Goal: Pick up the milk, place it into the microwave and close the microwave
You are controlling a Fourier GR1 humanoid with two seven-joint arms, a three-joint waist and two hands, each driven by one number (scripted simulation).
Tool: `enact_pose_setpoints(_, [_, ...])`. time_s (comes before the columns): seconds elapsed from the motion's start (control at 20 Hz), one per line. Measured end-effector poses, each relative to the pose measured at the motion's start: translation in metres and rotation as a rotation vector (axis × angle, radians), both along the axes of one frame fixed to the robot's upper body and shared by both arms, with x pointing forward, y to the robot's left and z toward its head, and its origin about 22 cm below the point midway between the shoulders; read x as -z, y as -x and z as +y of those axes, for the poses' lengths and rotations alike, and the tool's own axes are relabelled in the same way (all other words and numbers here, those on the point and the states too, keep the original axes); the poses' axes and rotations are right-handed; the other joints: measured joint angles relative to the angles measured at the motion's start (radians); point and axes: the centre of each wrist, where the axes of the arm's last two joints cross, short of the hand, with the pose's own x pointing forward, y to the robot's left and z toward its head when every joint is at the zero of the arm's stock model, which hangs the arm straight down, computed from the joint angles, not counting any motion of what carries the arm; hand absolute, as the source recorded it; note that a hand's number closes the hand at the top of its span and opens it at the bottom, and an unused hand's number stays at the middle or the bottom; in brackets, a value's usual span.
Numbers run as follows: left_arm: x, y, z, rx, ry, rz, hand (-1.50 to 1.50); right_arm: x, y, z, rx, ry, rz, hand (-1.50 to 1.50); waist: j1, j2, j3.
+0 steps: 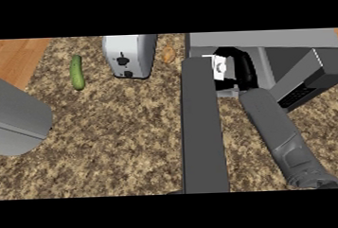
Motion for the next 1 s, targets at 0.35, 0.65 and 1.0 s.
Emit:
enact_pose_setpoints(0.35, [0.004,-0.011,-0.004,0.026,0.001,-0.010,-1.50,-0.015,-0.014,-0.012,0.124,0.054,-0.039,1.50,0.028,0.016,0.001])
enact_pose_setpoints(0.65, [0.005,-0.015,-0.003,0.045,0.001,-0.013,-1.50,-0.027,-0.020,-0.033,0.220,0.175,-0.130,1.50,0.052,0.026,0.001])
enact_pose_setpoints(1.0, [0.008,-0.025,-0.003,0.067,0.003,-0.011,-1.50,-0.026,-0.018,-0.061,0.308,0.296,-0.133,-1.50,0.073,0.043,0.002])
